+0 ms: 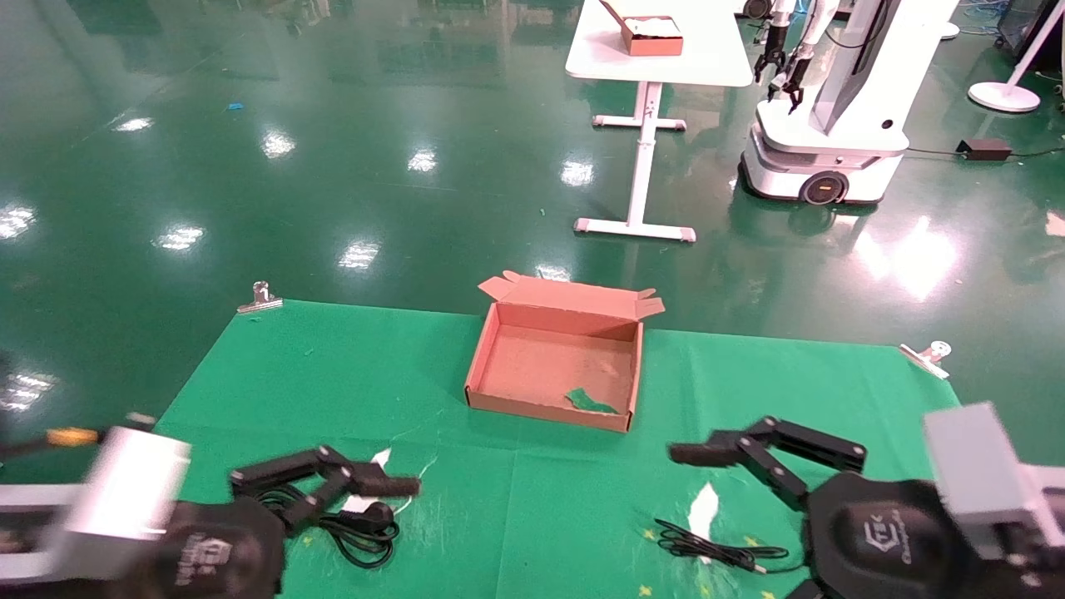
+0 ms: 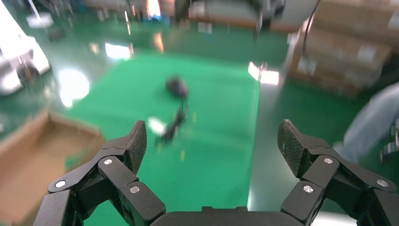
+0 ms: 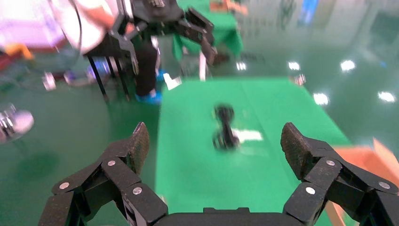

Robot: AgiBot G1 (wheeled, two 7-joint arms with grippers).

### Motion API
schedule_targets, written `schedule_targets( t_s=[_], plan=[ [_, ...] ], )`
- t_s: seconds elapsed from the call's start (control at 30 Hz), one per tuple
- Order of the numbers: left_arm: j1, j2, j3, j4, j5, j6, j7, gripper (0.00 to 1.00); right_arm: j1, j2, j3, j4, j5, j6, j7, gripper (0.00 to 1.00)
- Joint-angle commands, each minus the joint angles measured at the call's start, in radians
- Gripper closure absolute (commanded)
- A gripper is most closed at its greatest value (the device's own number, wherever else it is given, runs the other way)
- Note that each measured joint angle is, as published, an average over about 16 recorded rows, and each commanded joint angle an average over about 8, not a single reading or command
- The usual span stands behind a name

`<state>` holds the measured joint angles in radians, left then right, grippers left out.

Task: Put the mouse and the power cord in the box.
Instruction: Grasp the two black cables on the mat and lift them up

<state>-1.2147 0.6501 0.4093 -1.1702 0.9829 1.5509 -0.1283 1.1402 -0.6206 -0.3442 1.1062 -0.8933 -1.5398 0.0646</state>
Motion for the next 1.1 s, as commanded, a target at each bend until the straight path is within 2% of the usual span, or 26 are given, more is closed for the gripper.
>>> schedule_targets(
  t_s=[0.03, 0.2, 0.33, 0.47, 0.63, 0.77, 1.1],
  plan=[
    [-0.040, 0.011, 0.037, 0.030, 0.070, 0.023, 0.010, 0.00, 0.014, -0.001, -0.016, -0.043, -0.038, -0.024, -0.030, 0.00],
    [-0.198, 0.087, 0.169, 0.191, 0.306, 0.022, 0.110, 0.00, 0.120, -0.051, -0.100, -0.236, -0.211, -0.008, -0.146, 0.00],
    [-0.308, 0.167, 0.257, 0.354, 0.476, -0.007, 0.200, 0.00, 0.209, -0.115, -0.166, -0.389, -0.369, 0.053, -0.247, 0.00],
    [-0.366, 0.244, 0.305, 0.529, 0.587, -0.081, 0.284, 0.00, 0.282, -0.198, -0.228, -0.530, -0.507, 0.123, -0.351, 0.00],
    [-0.404, 0.321, 0.338, 0.713, 0.671, -0.196, 0.381, 0.00, 0.352, -0.305, -0.288, -0.699, -0.625, 0.210, -0.475, 0.00],
    [-0.427, 0.366, 0.358, 0.821, 0.714, -0.257, 0.447, 0.00, 0.391, -0.369, -0.315, -0.812, -0.676, 0.260, -0.555, 0.00],
    [-0.459, 0.432, 0.386, 0.989, 0.762, -0.319, 0.578, 0.00, 0.432, -0.432, -0.343, -0.989, -0.720, 0.297, -0.684, 0.00]
  ],
)
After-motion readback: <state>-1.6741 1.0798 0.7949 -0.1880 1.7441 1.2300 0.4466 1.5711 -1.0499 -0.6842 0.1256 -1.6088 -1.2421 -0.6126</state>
